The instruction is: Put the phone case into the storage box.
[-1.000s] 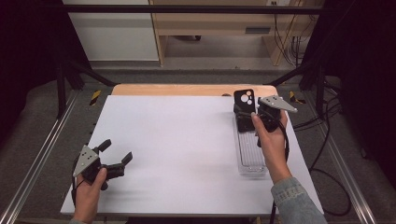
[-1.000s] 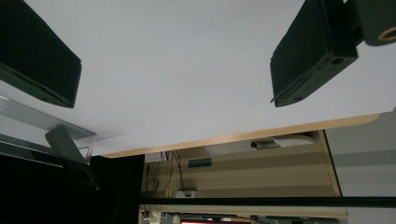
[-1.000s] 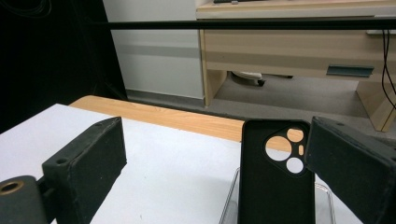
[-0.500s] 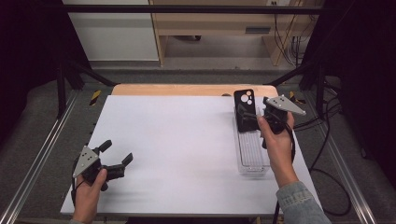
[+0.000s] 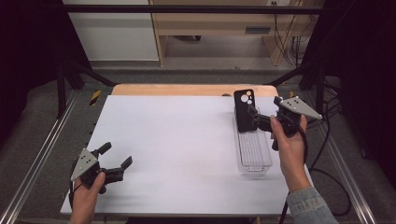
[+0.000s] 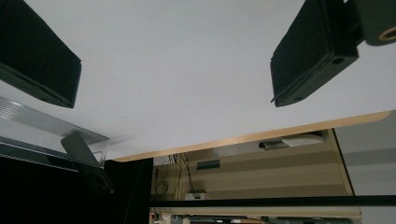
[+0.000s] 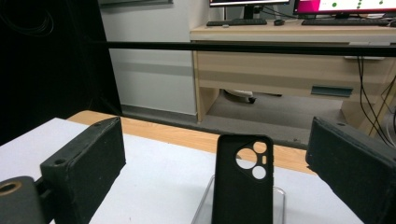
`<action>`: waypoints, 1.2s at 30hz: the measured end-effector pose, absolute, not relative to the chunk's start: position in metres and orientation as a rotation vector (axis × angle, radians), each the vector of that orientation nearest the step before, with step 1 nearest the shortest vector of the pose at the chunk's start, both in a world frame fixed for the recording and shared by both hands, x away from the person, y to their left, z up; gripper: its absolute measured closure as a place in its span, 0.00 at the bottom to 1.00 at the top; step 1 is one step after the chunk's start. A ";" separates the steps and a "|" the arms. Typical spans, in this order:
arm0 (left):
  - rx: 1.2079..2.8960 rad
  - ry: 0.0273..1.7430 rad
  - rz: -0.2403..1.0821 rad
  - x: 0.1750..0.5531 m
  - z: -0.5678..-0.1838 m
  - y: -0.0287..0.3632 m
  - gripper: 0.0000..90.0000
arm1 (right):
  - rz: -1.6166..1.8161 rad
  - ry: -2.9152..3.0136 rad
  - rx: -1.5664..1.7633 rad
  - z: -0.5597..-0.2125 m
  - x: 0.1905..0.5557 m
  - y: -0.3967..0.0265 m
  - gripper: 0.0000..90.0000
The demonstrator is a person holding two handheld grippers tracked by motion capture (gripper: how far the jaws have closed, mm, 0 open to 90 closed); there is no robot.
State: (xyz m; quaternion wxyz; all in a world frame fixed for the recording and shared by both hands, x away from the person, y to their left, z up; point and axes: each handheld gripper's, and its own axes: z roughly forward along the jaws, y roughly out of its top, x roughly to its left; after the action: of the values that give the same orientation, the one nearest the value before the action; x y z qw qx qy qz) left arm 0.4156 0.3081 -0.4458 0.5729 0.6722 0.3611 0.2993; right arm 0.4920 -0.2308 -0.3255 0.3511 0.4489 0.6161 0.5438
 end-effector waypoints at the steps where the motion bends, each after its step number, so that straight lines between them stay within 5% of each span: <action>1: 1.576 0.845 0.703 0.415 -0.446 0.308 0.02 | 1.409 1.589 1.165 -0.325 0.491 -0.232 0.06; 36: 1.577 0.840 0.711 0.411 -0.446 0.326 0.02 | 1.422 1.563 1.167 -0.329 0.470 -0.271 0.03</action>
State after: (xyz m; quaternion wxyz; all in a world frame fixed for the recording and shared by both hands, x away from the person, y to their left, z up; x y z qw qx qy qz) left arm 0.4112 0.3256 -0.4460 0.5722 0.6725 0.3583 0.3031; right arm 0.4701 -0.2707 -0.3290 0.3561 0.4518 0.6050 0.5505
